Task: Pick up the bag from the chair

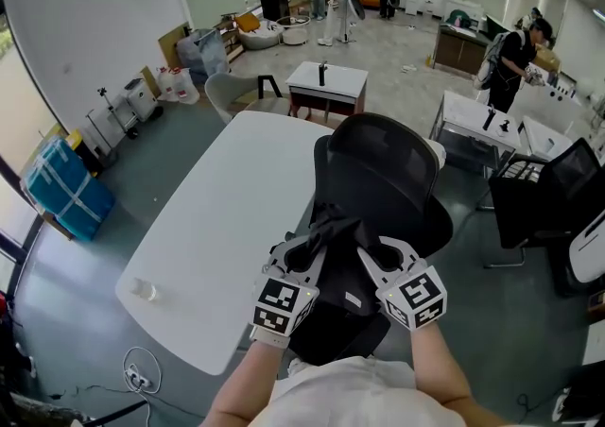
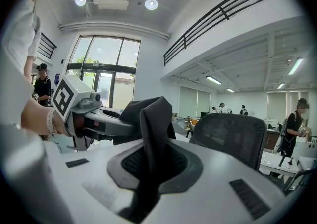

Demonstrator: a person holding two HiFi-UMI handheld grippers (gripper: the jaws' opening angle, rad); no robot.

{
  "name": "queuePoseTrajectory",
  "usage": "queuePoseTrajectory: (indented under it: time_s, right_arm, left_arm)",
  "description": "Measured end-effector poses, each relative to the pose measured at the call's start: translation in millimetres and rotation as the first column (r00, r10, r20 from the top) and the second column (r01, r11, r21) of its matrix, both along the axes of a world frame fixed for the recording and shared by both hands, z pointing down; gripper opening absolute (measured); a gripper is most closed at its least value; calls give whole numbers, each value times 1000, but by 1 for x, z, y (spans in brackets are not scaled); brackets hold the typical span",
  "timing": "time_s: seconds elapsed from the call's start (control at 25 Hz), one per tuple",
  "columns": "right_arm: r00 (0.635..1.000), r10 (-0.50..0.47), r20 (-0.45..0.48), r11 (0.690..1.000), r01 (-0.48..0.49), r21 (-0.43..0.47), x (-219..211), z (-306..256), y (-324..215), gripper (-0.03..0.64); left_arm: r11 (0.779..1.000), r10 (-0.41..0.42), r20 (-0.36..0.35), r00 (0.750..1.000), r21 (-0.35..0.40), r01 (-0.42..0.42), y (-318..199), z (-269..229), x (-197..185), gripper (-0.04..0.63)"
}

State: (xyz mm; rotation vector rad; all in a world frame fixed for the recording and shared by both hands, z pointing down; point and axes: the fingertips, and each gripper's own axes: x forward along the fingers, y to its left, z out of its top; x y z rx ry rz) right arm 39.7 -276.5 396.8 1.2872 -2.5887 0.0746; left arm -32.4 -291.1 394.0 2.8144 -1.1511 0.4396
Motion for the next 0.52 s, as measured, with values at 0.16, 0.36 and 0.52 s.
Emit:
queuePoseTrajectory:
  time_s: [0.16, 0.36, 0.52]
  right_arm:
    - [1000, 1, -1, 1000, -1, 1, 0, 1, 2, 44]
    - [1000, 4, 1, 1000, -4, -1, 4, 1, 4, 44]
    - [1000, 5, 1, 1000, -5, -5, 5, -1, -1, 44]
  left_arm:
    - [1000, -2, -2, 1000, 1, 2, 2, 0, 0, 57]
    - [1000, 0, -5, 1000, 0, 0, 4, 1, 4, 57]
    - [1000, 3, -5, 1000, -3, -3, -1, -1, 5, 57]
